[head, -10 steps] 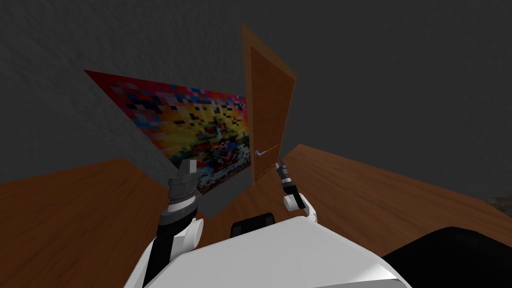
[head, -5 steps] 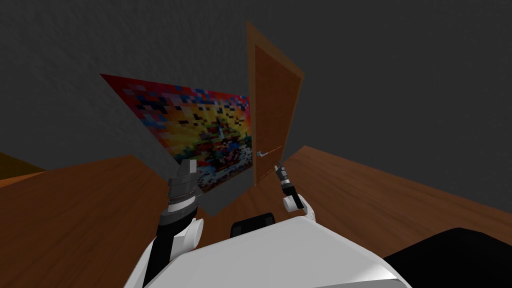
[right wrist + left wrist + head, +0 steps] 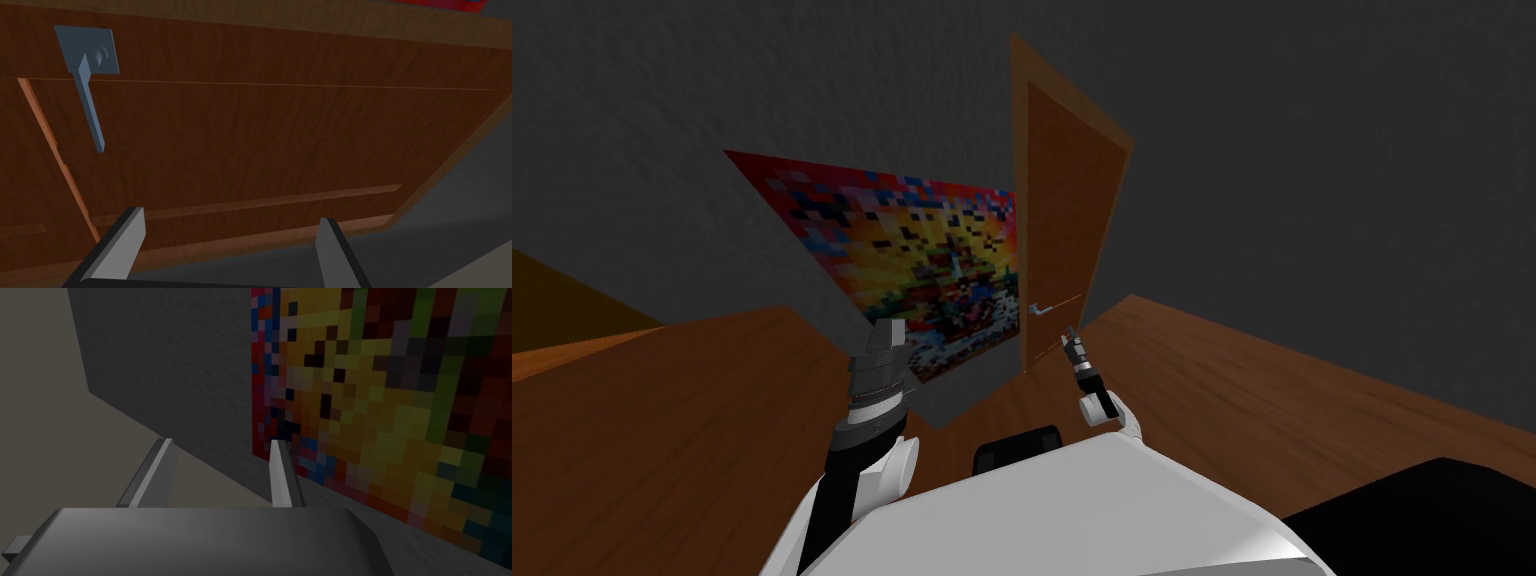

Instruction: Pull the door open

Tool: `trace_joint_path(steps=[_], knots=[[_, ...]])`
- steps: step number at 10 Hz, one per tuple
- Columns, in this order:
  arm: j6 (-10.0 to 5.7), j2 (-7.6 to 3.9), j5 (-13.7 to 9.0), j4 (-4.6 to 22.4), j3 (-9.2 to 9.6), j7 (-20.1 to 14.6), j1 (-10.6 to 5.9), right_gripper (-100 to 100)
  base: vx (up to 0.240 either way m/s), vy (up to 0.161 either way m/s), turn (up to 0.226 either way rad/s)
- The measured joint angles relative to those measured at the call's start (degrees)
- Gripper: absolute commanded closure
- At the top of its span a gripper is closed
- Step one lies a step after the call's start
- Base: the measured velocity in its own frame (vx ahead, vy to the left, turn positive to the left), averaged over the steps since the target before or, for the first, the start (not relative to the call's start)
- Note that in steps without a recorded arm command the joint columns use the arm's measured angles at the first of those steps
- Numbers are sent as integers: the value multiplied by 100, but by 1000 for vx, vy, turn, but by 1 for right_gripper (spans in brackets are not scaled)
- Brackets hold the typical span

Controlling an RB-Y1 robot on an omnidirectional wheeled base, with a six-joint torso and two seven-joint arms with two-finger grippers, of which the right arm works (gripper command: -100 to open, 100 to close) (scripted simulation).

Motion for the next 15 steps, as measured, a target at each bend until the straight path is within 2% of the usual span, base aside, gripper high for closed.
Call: trace_joint_path(steps=[2,4,7,10,11,12,15], knots=[[-138,-53,-28,385,30,-54,-122,-100,46,-63,168],[-251,-160,-83,753,83,-150,-265,-100,50,-90,151],[-379,-243,-122,1155,130,-227,-355,-100,26,-50,110],[-662,-379,-189,1864,201,-362,-617,-100,45,-88,222],[-726,-409,-209,2034,232,-393,-628,-100,34,-80,56],[-717,-431,-222,2129,241,-408,-662,-100,25,-47,89],[-845,-533,-271,2568,292,-502,-791,-100,33,-54,132]])
